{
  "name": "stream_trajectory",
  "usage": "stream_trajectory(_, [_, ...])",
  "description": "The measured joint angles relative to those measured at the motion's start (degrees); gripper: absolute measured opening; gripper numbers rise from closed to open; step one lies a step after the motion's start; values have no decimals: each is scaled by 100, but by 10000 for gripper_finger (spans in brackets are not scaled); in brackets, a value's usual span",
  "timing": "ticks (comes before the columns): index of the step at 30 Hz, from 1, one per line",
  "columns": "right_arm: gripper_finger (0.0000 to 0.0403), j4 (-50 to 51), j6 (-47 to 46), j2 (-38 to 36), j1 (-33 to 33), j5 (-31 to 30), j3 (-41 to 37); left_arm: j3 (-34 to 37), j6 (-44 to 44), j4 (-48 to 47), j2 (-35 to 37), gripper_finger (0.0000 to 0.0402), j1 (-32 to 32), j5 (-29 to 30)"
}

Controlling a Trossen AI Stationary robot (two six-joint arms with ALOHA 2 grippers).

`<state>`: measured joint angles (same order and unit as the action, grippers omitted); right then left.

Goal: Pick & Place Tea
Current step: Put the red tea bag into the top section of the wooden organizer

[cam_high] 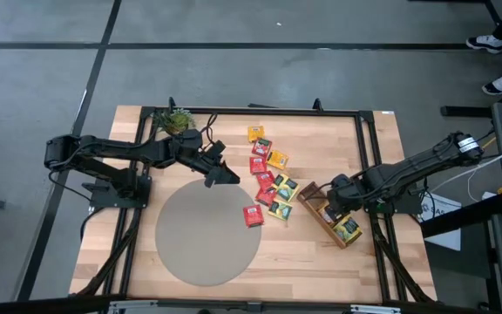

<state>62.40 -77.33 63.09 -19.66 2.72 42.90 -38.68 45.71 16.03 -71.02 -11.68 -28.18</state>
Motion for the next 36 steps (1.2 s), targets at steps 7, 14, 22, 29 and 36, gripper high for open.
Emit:
stream_trajectory(7, [115, -1184, -30, 0, 4, -308, 183, 2, -16, -25, 0, 118, 0, 0])
stream_trajectory(14, [115, -3689, -218, 429, 4, -1306, 187, 4, -262, -572, 0, 118, -2, 25])
stream_trajectory(22, [115, -5505, -700, 1658, 14, -1427, 189, 4, -901, -874, 0, 98, -9, 457])
stream_trajectory(29, [115, -6297, -986, 2665, 267, -1227, 698, 4, -1359, -1095, 0, 62, -9, 556])
stream_trajectory(36, [115, -5564, -645, 3665, 450, -427, 1863, 4, -2090, -1646, 0, 5, 11, 654])
